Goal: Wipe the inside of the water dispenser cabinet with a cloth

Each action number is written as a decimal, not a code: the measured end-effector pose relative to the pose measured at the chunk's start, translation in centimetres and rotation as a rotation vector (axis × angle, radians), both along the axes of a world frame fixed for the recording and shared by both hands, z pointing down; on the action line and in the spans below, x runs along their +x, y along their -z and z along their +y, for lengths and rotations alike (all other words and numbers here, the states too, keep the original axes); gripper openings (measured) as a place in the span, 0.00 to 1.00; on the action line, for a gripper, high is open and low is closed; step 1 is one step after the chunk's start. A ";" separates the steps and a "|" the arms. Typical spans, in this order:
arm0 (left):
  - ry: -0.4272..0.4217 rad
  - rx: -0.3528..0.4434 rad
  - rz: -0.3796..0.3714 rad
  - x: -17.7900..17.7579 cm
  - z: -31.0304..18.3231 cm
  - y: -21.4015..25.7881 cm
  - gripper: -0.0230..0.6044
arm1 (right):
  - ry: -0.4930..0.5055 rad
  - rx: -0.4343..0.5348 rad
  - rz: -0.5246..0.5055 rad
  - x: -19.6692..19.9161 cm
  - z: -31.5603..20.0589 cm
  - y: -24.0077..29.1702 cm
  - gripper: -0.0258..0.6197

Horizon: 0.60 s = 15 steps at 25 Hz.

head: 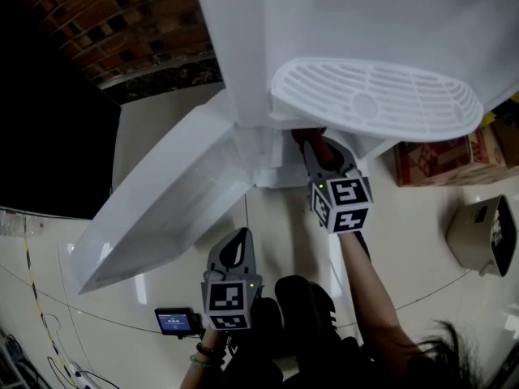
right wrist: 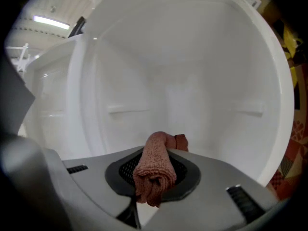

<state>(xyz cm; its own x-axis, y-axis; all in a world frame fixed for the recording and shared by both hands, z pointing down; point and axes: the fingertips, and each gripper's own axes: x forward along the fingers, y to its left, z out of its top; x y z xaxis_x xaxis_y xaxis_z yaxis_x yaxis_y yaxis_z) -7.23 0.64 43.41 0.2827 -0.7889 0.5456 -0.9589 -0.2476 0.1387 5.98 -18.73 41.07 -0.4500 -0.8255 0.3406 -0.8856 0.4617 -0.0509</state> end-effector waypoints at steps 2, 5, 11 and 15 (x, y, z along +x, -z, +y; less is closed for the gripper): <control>-0.003 0.002 0.000 0.2 0.0 0.0 0.04 | 0.077 0.004 -0.002 -2.8 2.1 -0.1 0.15; -0.005 0.002 -0.001 0.3 0.0 0.1 0.04 | 0.130 -0.023 0.000 -5.0 3.6 -1.0 0.15; 0.003 0.009 -0.002 0.0 0.1 0.3 0.04 | 0.017 -0.051 0.068 0.0 2.5 -3.5 0.15; 0.004 0.025 -0.012 -0.4 -0.5 0.5 0.04 | -0.152 -0.067 0.073 7.2 1.7 -3.6 0.15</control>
<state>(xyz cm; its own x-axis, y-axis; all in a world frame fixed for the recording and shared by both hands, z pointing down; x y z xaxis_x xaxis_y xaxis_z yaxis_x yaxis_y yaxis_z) -7.60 0.12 42.90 0.2736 -0.8035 0.5287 -0.9613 -0.2475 0.1213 13.21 -17.02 44.68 -0.2941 -0.8566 0.4240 -0.9472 0.3204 -0.0098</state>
